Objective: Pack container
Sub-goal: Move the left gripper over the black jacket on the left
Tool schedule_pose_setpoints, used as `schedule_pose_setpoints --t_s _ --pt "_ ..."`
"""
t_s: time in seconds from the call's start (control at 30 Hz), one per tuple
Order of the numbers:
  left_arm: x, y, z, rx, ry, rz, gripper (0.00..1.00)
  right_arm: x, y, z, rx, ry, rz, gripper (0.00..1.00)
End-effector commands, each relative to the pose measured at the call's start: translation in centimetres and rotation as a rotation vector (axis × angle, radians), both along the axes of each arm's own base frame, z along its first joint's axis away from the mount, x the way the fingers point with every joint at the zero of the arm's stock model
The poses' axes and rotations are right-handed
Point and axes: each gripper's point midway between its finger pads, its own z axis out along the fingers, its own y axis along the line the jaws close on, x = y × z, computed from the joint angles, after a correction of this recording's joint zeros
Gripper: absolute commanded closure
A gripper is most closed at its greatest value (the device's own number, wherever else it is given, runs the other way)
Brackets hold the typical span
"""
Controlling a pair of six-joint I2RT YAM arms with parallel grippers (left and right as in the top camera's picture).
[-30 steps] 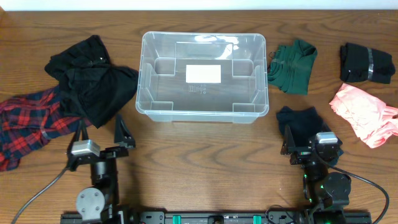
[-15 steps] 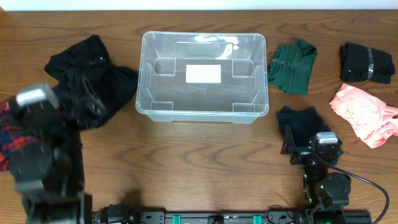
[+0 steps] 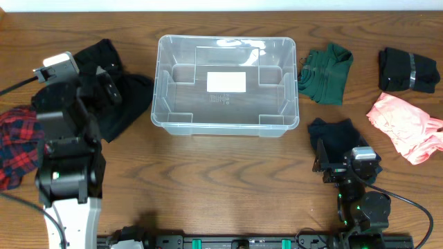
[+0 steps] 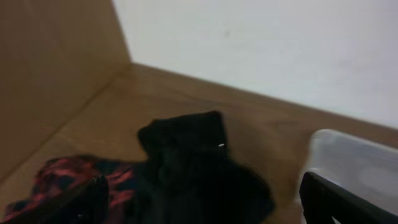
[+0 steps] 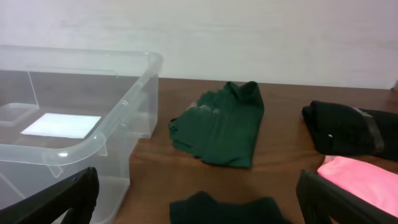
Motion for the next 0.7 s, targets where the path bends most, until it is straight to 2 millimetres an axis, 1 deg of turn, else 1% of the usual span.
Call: schedule_pose_setpoints --t_s 0.0,0.1,0.23,0.4,0.53,0.67 --pt "0.4 2.3 -1.2 0.095 0.081 0.074 0.02 0.0 -0.4 -0.2 0.006 0.007 -0.020 0.01" --pt "0.8 4.0 -3.1 0.090 0.143 0.111 0.02 0.0 -0.4 -0.2 0.006 0.007 -0.020 0.01" --pt "0.8 6.9 -5.8 0.051 0.221 0.168 0.02 0.0 -0.4 -0.2 0.005 0.007 -0.020 0.01" --pt "1.4 8.9 -9.0 -0.127 0.247 0.084 0.02 0.0 -0.4 -0.2 0.006 0.007 -0.020 0.01" --pt "1.8 10.2 -10.5 -0.242 0.242 0.003 0.02 0.0 -0.4 -0.2 0.006 0.007 -0.020 0.01" --pt "1.8 11.8 -11.4 -0.279 0.267 0.012 0.02 0.0 -0.4 -0.2 0.005 0.007 -0.020 0.01"
